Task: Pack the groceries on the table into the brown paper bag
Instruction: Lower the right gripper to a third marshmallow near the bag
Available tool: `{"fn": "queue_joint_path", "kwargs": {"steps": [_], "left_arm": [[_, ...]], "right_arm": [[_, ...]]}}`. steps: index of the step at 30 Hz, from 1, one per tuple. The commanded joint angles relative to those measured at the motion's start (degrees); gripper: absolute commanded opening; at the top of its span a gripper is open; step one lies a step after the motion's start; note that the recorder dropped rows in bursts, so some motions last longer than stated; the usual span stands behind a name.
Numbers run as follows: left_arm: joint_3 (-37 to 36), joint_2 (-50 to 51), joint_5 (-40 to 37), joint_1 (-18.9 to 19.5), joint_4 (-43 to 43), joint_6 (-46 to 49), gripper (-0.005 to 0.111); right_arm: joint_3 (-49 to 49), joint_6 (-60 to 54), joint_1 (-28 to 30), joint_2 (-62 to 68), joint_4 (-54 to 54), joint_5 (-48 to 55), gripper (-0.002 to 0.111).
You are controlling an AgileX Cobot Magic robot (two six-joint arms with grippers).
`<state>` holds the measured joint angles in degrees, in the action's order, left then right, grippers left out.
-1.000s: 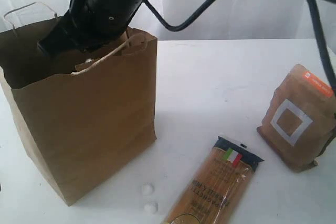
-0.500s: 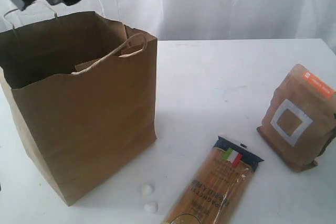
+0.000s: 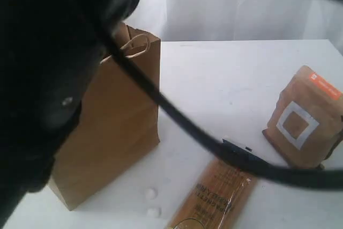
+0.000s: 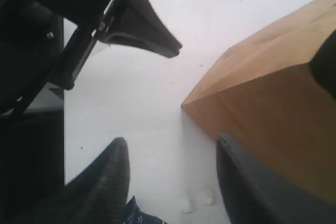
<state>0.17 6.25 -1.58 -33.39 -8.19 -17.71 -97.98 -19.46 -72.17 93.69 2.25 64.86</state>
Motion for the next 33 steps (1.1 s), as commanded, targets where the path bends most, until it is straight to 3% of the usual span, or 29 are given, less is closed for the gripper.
{"fn": "queue_joint_path", "kwargs": {"steps": [1,8,14,18,24,33], "left_arm": [[-0.2,-0.3,0.2,0.1,0.1,-0.3,0.000],[-0.2,-0.3,0.2,0.1,0.1,-0.3,0.000],[-0.2,-0.3,0.2,0.1,0.1,-0.3,0.000],[-0.2,-0.3,0.2,0.1,0.1,-0.3,0.000],[-0.2,-0.3,0.2,0.1,0.1,-0.3,0.000],[-0.2,-0.3,0.2,0.1,0.1,-0.3,0.000]], "right_arm": [[6.1,-0.9,-0.2,2.8,-3.0,-0.8,0.048],[17.4,5.4,0.5,7.8,-5.0,-6.8,0.047],[27.3,35.5,6.6,7.8,5.2,-20.0,0.047],[31.1,46.7,11.0,7.8,9.2,-22.8,0.047],[35.2,48.5,15.5,7.8,9.4,-28.6,0.047],[35.2,49.4,15.7,8.4,8.1,-33.8,0.047]]}}
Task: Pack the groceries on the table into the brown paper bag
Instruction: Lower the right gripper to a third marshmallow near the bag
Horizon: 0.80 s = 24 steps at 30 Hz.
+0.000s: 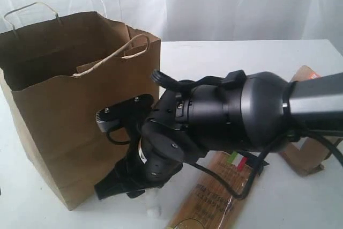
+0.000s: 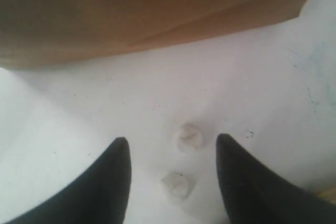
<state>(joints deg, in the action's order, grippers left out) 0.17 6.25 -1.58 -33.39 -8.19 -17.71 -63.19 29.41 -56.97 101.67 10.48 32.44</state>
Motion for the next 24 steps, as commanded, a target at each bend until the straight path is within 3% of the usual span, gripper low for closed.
{"fn": "queue_joint_path", "kwargs": {"steps": [1,18,20,21,24], "left_arm": [[-0.2,-0.3,0.2,0.1,0.1,-0.3,0.000],[-0.2,-0.3,0.2,0.1,0.1,-0.3,0.000],[-0.2,-0.3,0.2,0.1,0.1,-0.3,0.000],[-0.2,-0.3,0.2,0.1,0.1,-0.3,0.000],[-0.2,-0.3,0.2,0.1,0.1,-0.3,0.000]], "right_arm": [[0.4,0.5,0.5,0.7,-0.1,-1.1,0.047],[0.4,0.4,1.0,8.0,-0.6,-1.4,0.047],[0.4,-1.4,1.0,8.1,-0.6,-1.5,0.038],[0.4,-2.5,1.0,8.1,-0.6,-1.8,0.025],[0.4,-2.7,1.0,8.1,-0.6,-3.5,0.004]]}}
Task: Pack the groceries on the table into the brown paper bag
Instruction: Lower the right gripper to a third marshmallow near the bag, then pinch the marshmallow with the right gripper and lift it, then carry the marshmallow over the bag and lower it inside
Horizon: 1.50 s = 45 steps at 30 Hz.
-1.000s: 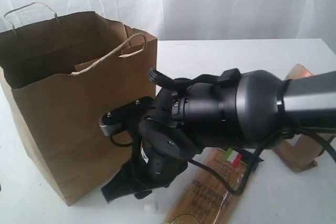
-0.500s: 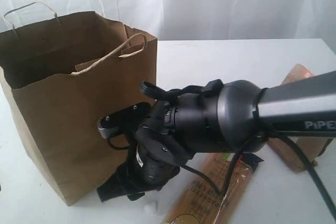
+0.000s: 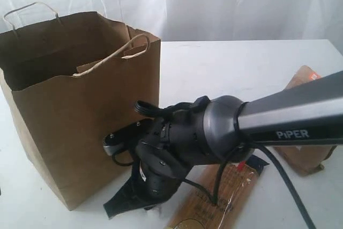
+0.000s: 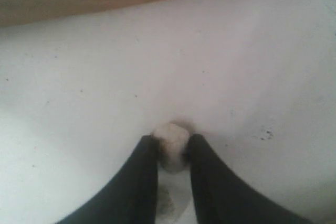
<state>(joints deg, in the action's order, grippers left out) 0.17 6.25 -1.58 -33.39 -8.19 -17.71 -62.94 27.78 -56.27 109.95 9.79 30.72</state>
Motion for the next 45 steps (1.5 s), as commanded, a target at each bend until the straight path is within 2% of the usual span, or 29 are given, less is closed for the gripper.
{"fn": "queue_joint_path", "kwargs": {"steps": [1,13,27,38,40,45], "left_arm": [[-0.2,-0.3,0.2,0.1,0.1,-0.3,0.000],[-0.2,-0.3,0.2,0.1,0.1,-0.3,0.000],[-0.2,-0.3,0.2,0.1,0.1,-0.3,0.000],[-0.2,-0.3,0.2,0.1,0.1,-0.3,0.000],[-0.2,-0.3,0.2,0.1,0.1,-0.3,0.000],[-0.2,-0.3,0.2,0.1,0.1,-0.3,0.000]], "right_arm": [[0.2,-1.1,0.3,-0.2,0.1,-2.5,0.000],[0.2,-6.1,-3.0,-6.2,0.3,-2.1,0.000],[-1.3,-23.4,-13.2,-19.6,-0.1,1.0,0.000],[-12.8,-36.7,-18.1,-19.9,-0.1,0.9,0.000],[-16.1,-37.0,-18.1,-19.5,2.3,1.2,0.000],[-24.4,-36.6,-18.1,-18.7,15.7,3.7,0.000]]}}
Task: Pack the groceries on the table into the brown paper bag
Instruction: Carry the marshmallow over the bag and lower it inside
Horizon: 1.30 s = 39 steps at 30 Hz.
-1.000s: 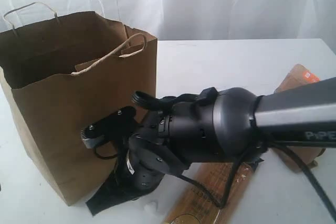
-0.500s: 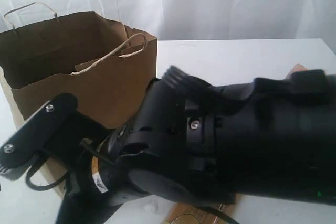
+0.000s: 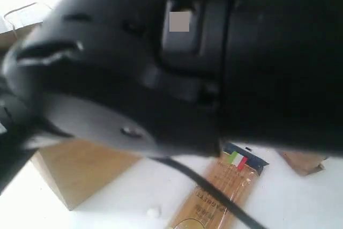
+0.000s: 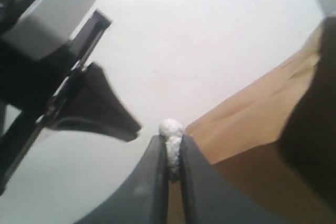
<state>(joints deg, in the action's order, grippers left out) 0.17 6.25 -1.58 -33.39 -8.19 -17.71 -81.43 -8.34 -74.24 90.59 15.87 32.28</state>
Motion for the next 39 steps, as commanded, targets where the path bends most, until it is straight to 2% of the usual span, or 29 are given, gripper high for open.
{"fn": "queue_joint_path", "kwargs": {"steps": [1,6,10,14,19,21,22,24,27,34,39], "left_arm": [[-0.2,-0.3,0.2,0.1,0.1,-0.3,0.000],[-0.2,-0.3,0.2,0.1,0.1,-0.3,0.000],[-0.2,-0.3,0.2,0.1,0.1,-0.3,0.000],[-0.2,-0.3,0.2,0.1,0.1,-0.3,0.000],[-0.2,-0.3,0.2,0.1,0.1,-0.3,0.000],[-0.2,-0.3,0.2,0.1,0.1,-0.3,0.000],[-0.2,-0.3,0.2,0.1,0.1,-0.3,0.000],[-0.2,-0.3,0.2,0.1,0.1,-0.3,0.000],[-0.2,-0.3,0.2,0.1,0.1,-0.3,0.000],[-0.2,-0.3,0.2,0.1,0.1,-0.3,0.000],[-0.2,-0.3,0.2,0.1,0.1,-0.3,0.000]], "right_arm": [[-7.3,-0.4,0.0,0.9,11.5,2.6,0.000],[-14.1,2.0,2.6,2.0,17.8,4.0,0.000],[-18.6,10.5,9.4,5.2,17.7,10.0,0.000],[-22.9,12.3,15.4,10.3,13.5,11.6,0.000],[-24.8,13.5,16.3,13.9,7.5,15.3,0.001],[-24.8,13.5,16.3,14.7,6.8,15.2,0.013],[-24.8,13.5,16.3,14.8,6.6,15.0,0.025],[-24.8,13.5,16.3,14.8,6.6,14.9,0.039],[-24.8,13.5,16.3,14.7,6.9,14.1,0.054],[-24.8,13.7,15.8,11.1,7.3,13.9,0.056],[-24.8,13.7,13.6,7.3,11.6,15.6,0.056]]}}
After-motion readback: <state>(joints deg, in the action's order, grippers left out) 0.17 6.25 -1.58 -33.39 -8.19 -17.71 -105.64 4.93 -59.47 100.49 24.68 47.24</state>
